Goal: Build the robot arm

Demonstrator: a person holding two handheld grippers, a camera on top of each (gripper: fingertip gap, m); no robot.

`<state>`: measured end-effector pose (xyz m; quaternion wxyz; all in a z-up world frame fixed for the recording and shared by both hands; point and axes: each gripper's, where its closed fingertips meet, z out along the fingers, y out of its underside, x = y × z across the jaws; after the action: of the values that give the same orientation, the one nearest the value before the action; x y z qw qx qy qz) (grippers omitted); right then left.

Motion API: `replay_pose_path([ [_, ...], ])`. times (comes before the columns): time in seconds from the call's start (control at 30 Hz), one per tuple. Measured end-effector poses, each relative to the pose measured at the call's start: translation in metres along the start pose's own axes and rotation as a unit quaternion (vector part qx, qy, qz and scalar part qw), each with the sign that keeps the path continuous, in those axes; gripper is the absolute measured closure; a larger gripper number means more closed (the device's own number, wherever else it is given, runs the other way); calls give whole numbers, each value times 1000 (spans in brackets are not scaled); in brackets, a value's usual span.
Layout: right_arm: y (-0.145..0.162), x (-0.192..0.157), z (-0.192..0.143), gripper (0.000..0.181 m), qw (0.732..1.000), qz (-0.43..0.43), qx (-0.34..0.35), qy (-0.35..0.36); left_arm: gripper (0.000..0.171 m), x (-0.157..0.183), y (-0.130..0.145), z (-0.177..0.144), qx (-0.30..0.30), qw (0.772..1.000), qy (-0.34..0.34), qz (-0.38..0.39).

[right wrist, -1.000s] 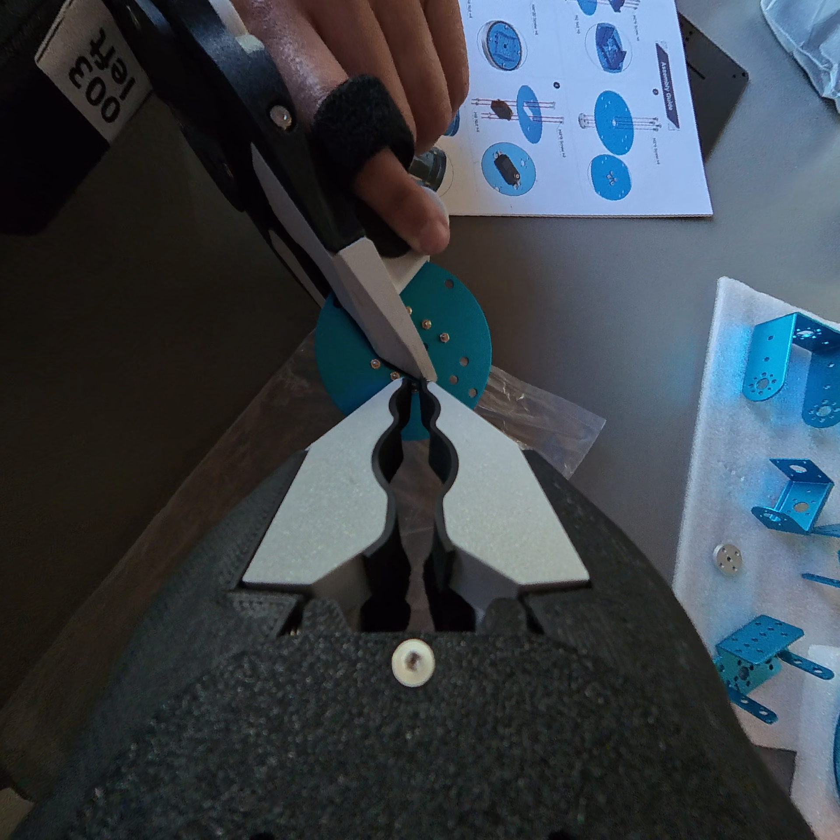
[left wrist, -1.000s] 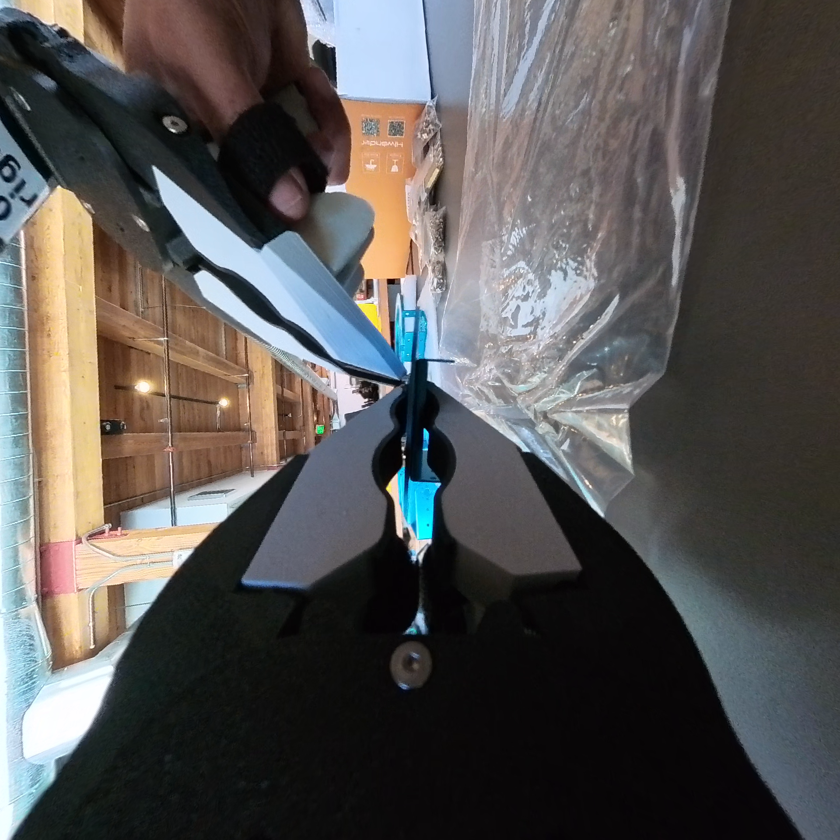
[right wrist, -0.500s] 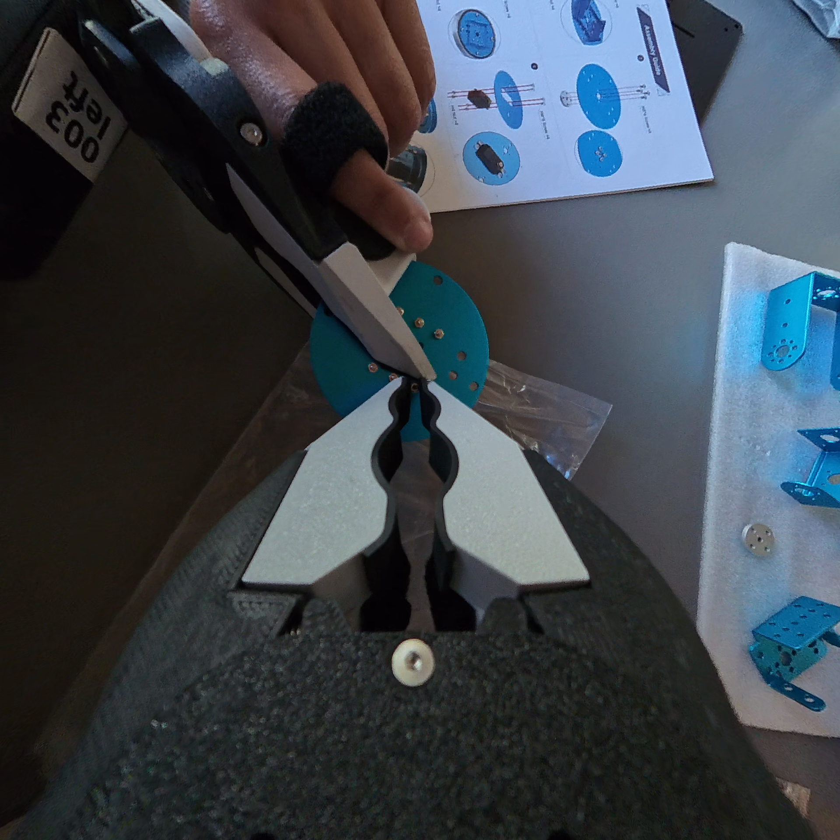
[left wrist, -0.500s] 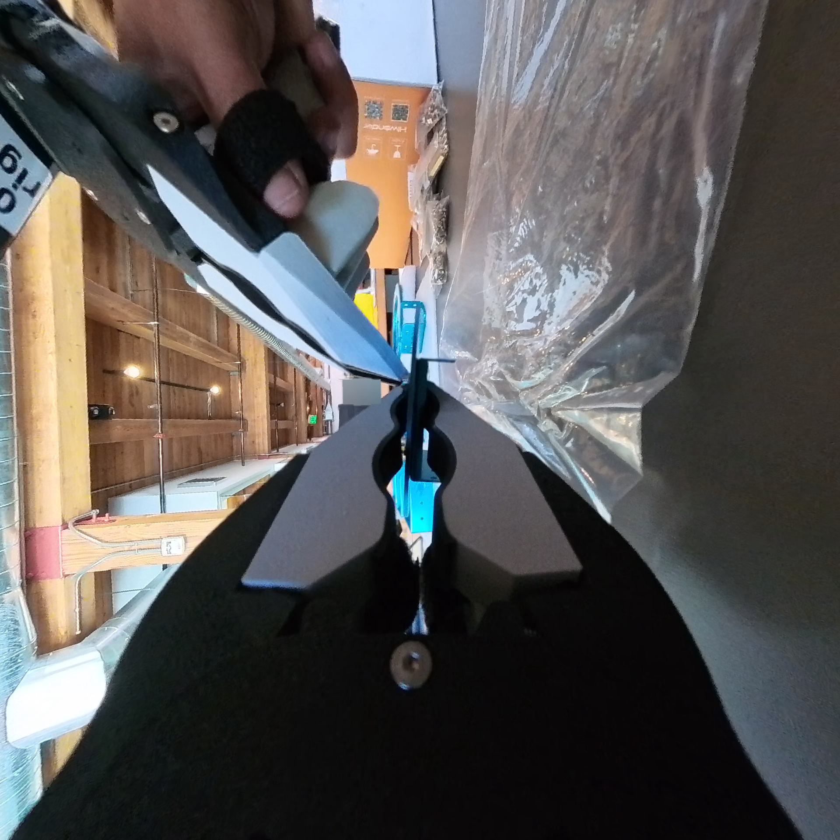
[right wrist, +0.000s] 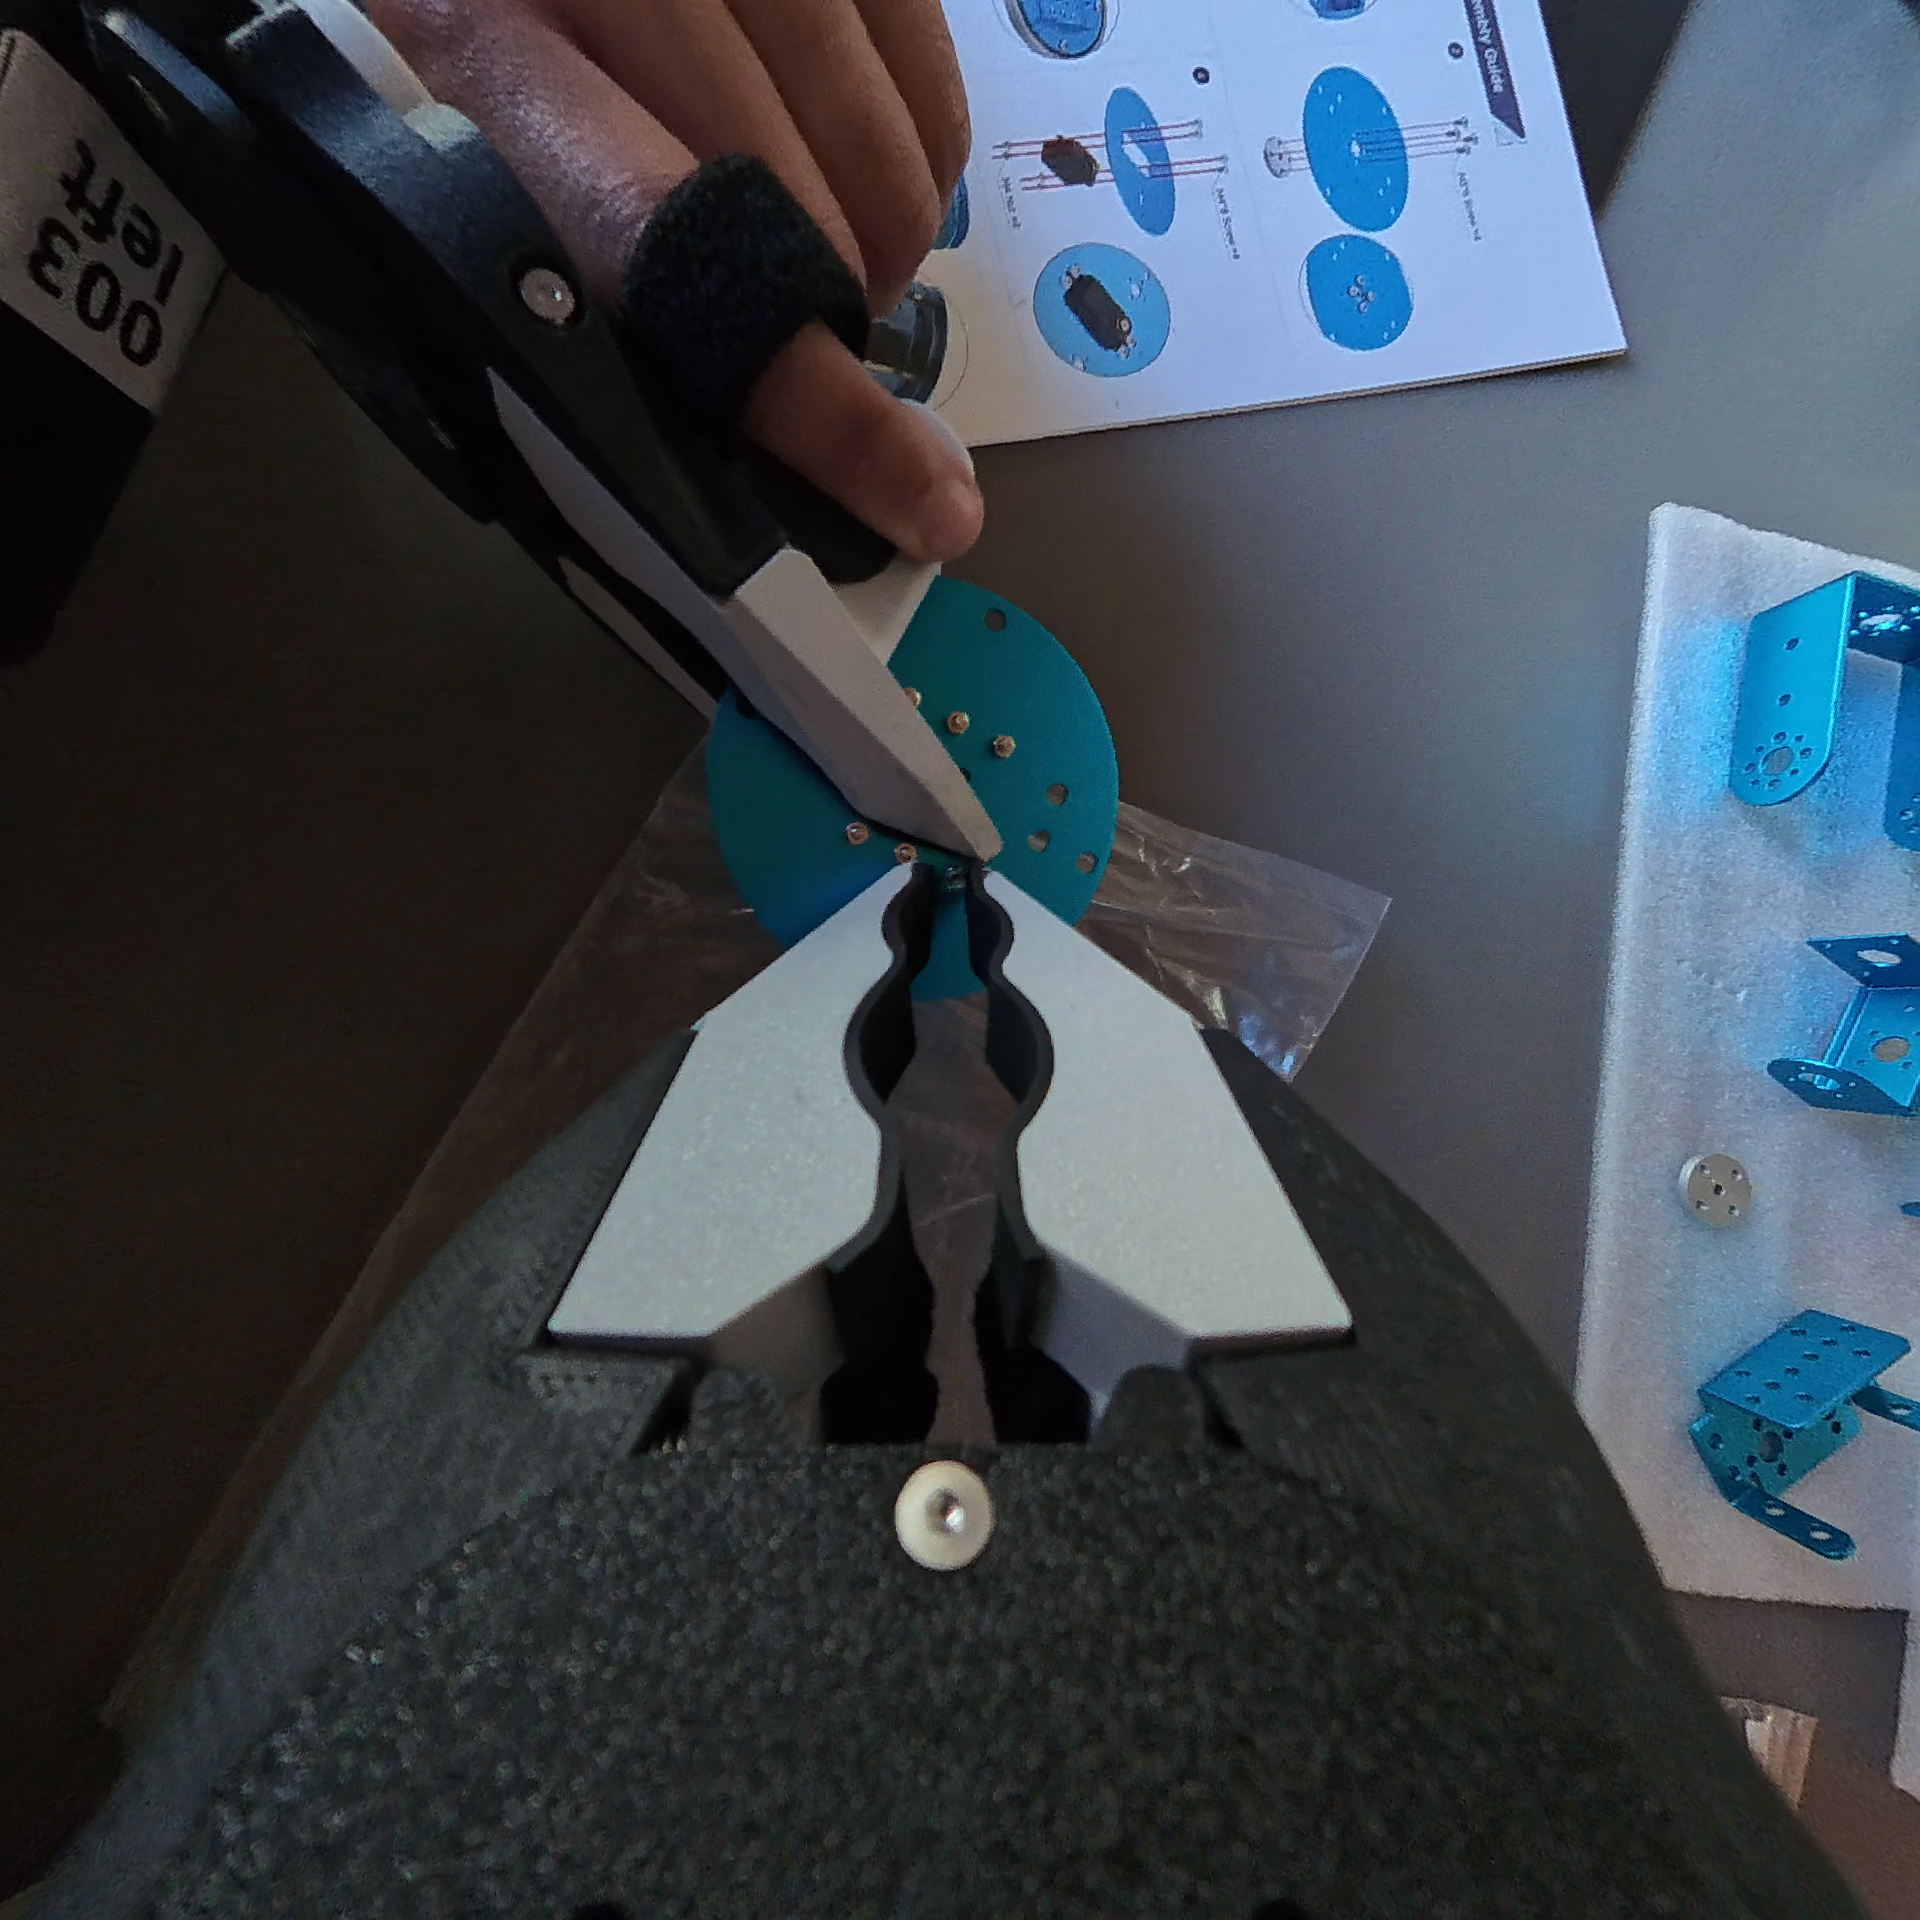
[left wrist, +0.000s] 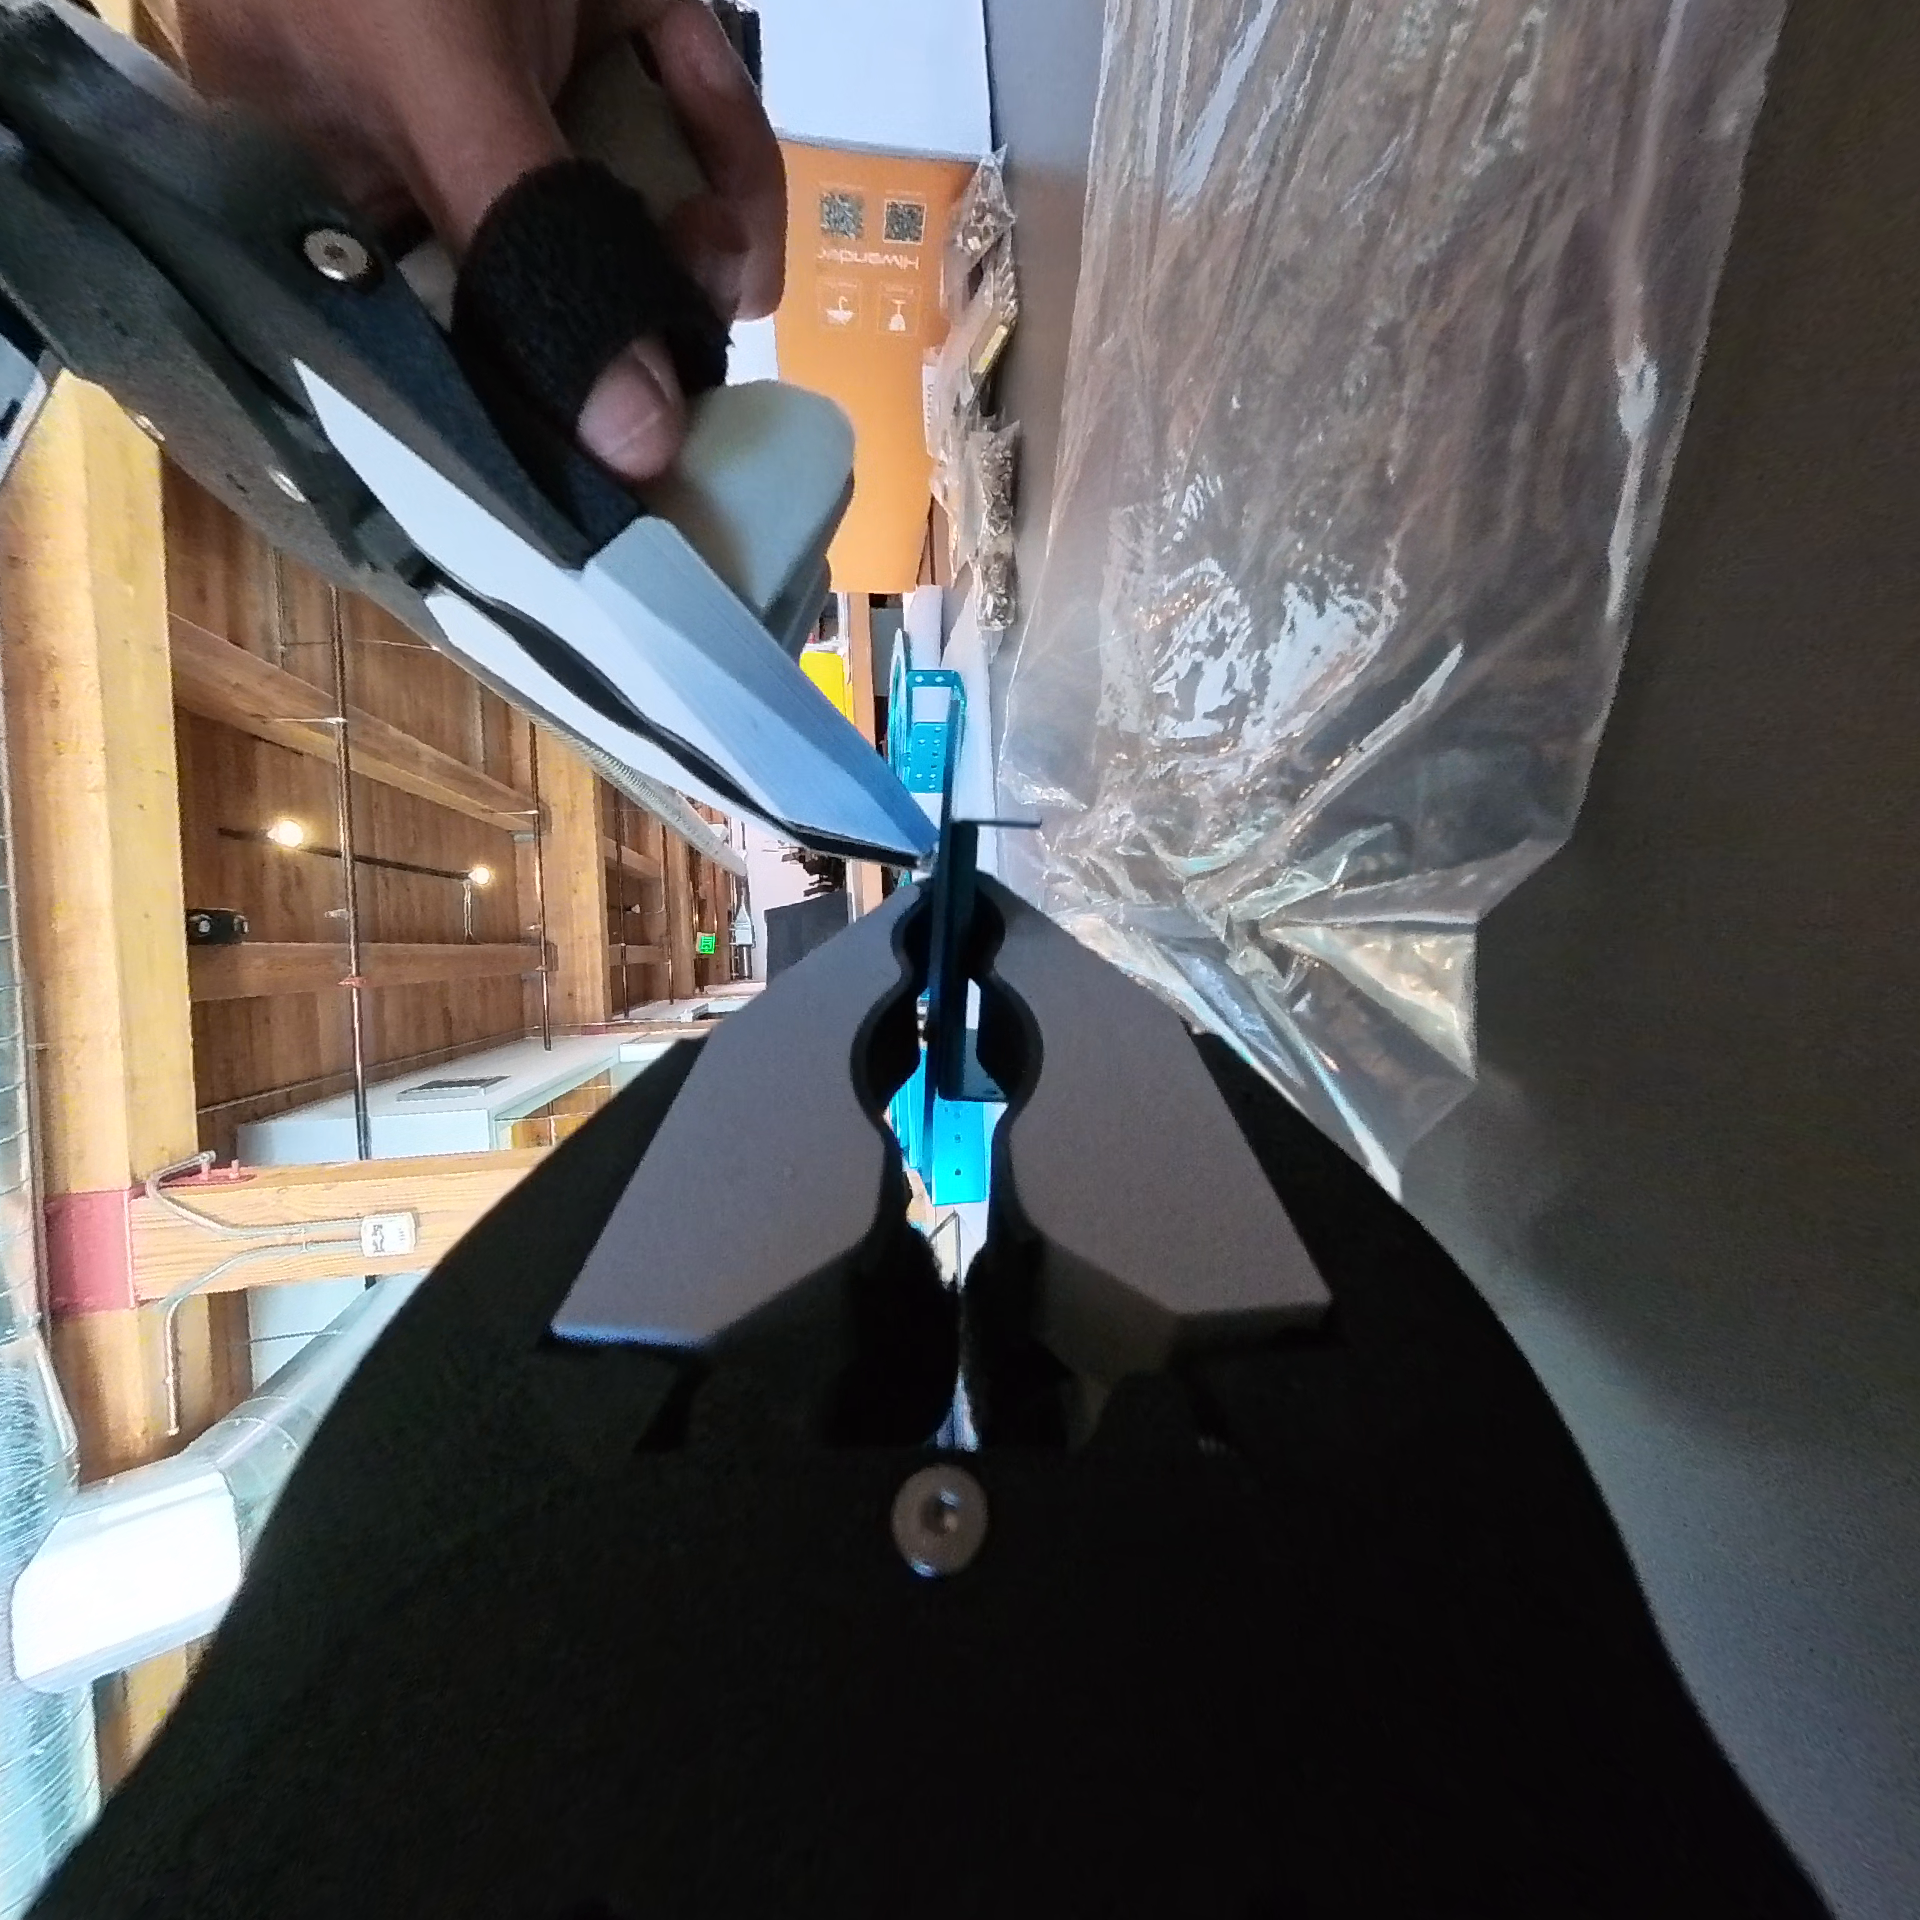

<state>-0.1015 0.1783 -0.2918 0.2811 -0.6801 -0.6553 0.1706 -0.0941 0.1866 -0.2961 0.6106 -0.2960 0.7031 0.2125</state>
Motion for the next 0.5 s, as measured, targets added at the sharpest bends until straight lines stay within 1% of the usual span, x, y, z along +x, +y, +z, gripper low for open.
replay_pose_path([
  [0.43, -1, 0, 0, 178, 1000, -4, 1, 0, 171, 0, 0, 0, 1, 1000, -1, -1],
  [0.5, 2, 3, -2, 177, 1000, -9, -4, 10, 171, -1, 1, 0, 0, 1000, -1, 1],
])
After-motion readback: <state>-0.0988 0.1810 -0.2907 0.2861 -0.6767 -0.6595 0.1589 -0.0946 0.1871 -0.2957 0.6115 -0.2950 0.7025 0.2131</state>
